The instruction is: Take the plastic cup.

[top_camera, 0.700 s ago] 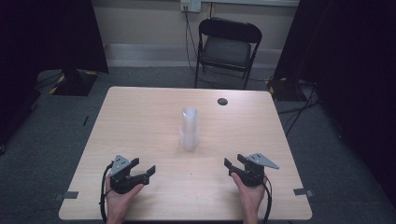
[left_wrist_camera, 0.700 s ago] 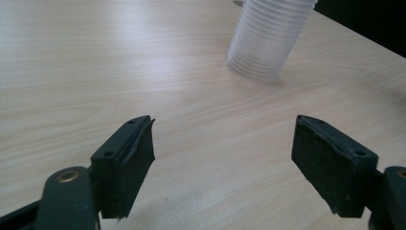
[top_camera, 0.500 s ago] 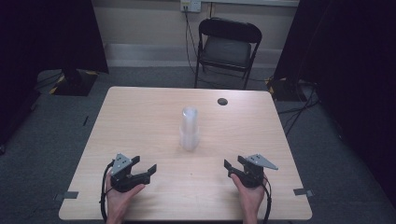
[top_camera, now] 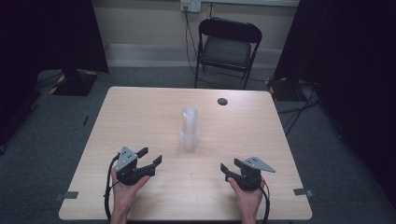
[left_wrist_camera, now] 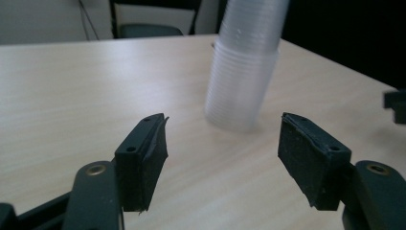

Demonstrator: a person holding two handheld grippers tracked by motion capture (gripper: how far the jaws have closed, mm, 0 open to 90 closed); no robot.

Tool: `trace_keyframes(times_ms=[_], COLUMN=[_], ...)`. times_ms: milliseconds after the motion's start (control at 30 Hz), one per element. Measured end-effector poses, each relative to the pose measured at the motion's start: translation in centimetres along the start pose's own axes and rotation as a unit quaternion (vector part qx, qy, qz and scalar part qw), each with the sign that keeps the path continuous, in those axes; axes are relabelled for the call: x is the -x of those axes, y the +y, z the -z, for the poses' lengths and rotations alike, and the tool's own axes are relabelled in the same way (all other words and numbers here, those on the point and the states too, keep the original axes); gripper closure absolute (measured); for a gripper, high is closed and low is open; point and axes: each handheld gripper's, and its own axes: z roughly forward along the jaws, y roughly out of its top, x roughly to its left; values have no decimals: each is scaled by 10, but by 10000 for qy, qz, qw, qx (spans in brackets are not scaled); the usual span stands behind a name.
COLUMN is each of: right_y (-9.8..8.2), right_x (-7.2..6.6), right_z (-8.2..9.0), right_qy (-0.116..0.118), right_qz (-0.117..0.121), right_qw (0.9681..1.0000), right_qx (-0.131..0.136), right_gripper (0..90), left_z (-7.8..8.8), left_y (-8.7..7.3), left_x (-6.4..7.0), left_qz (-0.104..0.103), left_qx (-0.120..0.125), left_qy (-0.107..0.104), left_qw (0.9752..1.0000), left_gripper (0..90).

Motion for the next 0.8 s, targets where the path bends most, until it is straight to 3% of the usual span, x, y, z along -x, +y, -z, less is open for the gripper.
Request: trace_keyframes(times_ms=[67, 133, 200, 267, 300, 367, 400, 567, 700, 733, 800], right_y=[-1, -2, -2, -2, -2, -2, -1, 0, 0, 0, 0], right_x=[0, 0, -1, -1, -3, -4, -7, -12, -16, -16, -15], right_z=[4, 5, 4, 4, 4, 4, 4, 3, 2, 2, 2], right_qy=[18, 49, 41, 43, 61, 53, 50, 128, 241, 243, 236], right_qz=[-37, -31, -15, -9, 32, 38, 128, 187, 262, 271, 289], right_qw=[10000, 10000, 10000, 10000, 10000, 10000, 9999, 9997, 9994, 9993, 9993], right_qx=[30, 41, 34, 27, 10, 6, -5, 17, -32, -44, -38], right_gripper=[359, 359, 358, 356, 351, 350, 349, 349, 354, 357, 358], left_z=[-2, -6, -8, -11, -14, -17, -21, -30, -38, -42, -43], left_y=[2, 6, 9, 12, 16, 19, 26, 40, 48, 51, 53], left_x=[0, 1, 0, 1, 3, 5, 9, 15, 15, 15, 15], left_qz=[-3, -141, -103, -141, -233, -267, -336, -480, -435, -381, -373], left_qx=[5, -80, -54, -110, -127, -152, -275, -280, -266, -174, -176], left_qy=[-29, -39, -259, -251, -348, -371, -288, -407, -468, -693, -718], left_qw=[10000, 9999, 9996, 9995, 9990, 9988, 9986, 9976, 9976, 9967, 9966], left_gripper=[364, 390, 404, 410, 398, 408, 414, 347, 270, 244, 224])
